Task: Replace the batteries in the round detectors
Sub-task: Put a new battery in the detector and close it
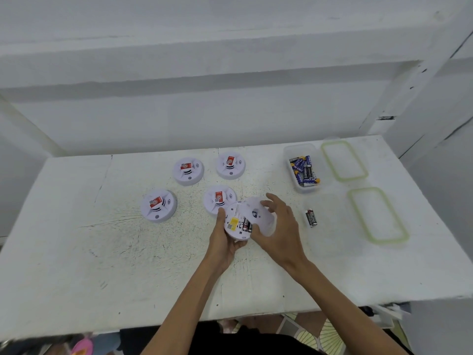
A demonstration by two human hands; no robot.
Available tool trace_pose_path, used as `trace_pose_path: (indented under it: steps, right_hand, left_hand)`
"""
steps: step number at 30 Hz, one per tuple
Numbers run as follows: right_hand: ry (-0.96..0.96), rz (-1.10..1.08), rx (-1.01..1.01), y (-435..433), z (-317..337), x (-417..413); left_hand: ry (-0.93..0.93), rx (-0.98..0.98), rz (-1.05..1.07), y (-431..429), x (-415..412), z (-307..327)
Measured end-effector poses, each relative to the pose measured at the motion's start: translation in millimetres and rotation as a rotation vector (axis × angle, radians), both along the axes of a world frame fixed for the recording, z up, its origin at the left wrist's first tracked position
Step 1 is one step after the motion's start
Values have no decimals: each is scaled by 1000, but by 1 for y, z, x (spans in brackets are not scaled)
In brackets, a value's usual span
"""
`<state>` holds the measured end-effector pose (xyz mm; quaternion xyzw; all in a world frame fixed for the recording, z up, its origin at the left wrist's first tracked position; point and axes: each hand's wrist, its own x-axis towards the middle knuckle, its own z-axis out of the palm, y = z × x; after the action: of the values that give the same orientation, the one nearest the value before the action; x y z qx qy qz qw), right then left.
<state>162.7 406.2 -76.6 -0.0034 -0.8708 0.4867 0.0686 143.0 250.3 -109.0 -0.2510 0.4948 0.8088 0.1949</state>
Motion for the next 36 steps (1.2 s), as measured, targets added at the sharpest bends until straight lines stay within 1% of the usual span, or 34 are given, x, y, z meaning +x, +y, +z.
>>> trace_pose_path:
  steps: [4, 9, 14, 17, 21, 27, 32, 36]
  right_hand:
    - [36, 124, 150, 1, 2, -1]
    - [76, 183, 268, 8, 4, -5]
    - [66, 208, 271, 8, 0, -3]
    - [76, 202, 270, 6, -3, -3]
    - [82, 207, 315, 4, 0, -3]
    - [63, 238, 382, 7, -3, -4]
    - [50, 281, 368, 12, -4, -5]
    - [36, 282, 316, 15, -2, -5]
  left_hand:
    - [20, 58, -21, 3, -1, 1]
    - [8, 69, -23, 2, -1, 4]
    - [33, 141, -53, 1, 1, 10]
    - [34, 139, -84, 2, 1, 9]
    - [18, 147, -74, 1, 3, 3]
    - [55, 205, -97, 0, 6, 2]
    - [55, 171, -115, -1, 6, -3]
    - [54, 146, -126, 0, 5, -5]
